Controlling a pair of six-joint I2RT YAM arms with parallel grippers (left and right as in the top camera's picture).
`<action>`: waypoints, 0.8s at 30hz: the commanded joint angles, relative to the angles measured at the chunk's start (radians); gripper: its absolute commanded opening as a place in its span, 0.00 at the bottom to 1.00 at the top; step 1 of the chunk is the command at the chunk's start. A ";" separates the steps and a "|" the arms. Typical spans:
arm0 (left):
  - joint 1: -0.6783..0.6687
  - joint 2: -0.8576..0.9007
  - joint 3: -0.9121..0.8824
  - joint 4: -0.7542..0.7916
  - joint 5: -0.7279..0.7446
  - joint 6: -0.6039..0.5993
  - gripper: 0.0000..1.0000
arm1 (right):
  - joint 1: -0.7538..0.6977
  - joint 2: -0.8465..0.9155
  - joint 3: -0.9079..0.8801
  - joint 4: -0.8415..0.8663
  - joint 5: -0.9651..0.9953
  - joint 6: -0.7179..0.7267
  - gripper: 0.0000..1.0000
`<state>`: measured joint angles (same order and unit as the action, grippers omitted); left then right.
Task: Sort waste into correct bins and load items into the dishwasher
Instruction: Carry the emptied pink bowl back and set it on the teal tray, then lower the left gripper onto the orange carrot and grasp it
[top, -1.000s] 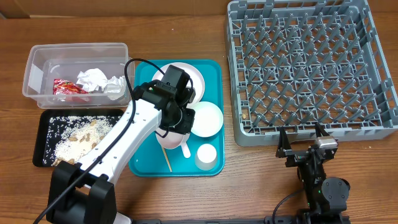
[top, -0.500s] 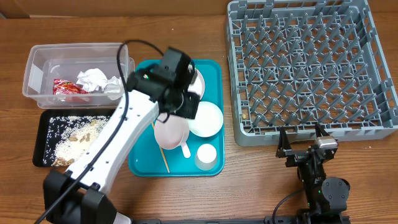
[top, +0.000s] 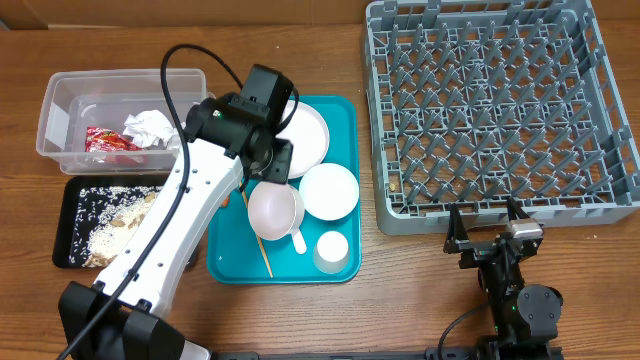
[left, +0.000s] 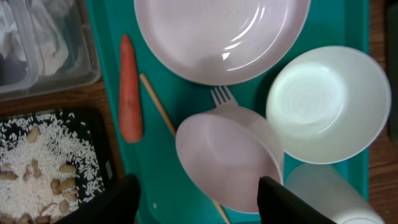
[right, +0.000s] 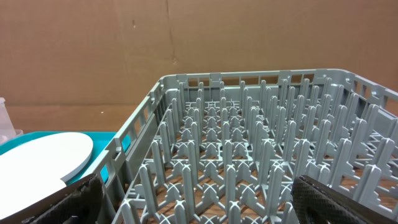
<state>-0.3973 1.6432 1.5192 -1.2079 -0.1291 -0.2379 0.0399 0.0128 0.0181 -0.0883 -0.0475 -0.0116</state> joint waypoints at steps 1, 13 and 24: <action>0.023 -0.008 -0.059 0.006 -0.036 -0.025 0.63 | -0.002 -0.010 -0.010 0.007 0.001 -0.004 1.00; 0.077 -0.007 -0.203 0.155 -0.110 -0.024 0.66 | -0.002 -0.010 -0.010 0.007 0.001 -0.004 1.00; 0.117 0.001 -0.394 0.401 -0.118 -0.003 0.61 | -0.002 -0.010 -0.010 0.007 0.001 -0.004 1.00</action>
<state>-0.2871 1.6432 1.1561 -0.8383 -0.2249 -0.2451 0.0399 0.0128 0.0181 -0.0883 -0.0475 -0.0116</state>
